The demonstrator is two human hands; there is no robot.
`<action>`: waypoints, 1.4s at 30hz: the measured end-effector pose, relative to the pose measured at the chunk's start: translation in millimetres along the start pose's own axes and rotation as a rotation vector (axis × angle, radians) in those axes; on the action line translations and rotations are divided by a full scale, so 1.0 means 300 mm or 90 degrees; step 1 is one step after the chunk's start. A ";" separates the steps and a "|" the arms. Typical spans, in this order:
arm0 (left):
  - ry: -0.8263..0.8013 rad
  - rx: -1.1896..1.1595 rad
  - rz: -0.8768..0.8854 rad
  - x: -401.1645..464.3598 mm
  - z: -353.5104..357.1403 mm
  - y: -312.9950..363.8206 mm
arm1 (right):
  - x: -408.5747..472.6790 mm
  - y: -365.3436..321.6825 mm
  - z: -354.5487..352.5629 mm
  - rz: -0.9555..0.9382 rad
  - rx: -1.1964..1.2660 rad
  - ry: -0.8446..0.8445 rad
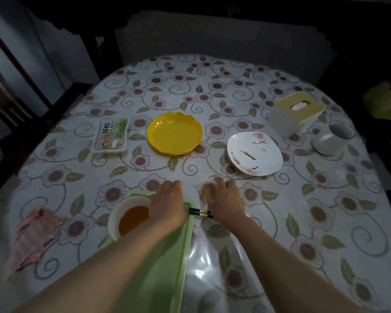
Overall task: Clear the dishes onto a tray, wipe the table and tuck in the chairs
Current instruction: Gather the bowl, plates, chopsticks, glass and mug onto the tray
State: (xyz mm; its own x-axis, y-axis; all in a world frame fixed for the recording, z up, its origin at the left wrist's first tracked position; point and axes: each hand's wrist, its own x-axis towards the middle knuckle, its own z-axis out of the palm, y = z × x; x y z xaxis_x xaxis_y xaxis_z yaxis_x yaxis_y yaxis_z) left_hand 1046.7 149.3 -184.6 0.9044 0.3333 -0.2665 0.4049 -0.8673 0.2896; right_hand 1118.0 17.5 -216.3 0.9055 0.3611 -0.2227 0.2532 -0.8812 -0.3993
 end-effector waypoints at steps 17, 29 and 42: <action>-0.042 -0.079 -0.131 0.273 0.039 0.148 | 0.236 0.157 -0.088 0.017 -0.002 0.133; -0.029 -0.155 -0.105 0.418 0.057 0.150 | 0.411 0.373 -0.156 0.186 0.012 0.180; 0.004 -0.189 -0.198 0.483 0.058 0.102 | 0.388 0.400 -0.112 0.462 0.189 0.217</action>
State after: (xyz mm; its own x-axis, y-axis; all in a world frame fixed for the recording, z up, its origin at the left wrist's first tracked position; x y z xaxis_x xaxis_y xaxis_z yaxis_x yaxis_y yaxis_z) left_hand 1187.9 164.6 -230.3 0.7337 0.5653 -0.3771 0.6787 -0.5818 0.4483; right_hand 1265.4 -56.6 -260.3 0.8743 -0.4149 -0.2521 -0.4851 -0.7254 -0.4884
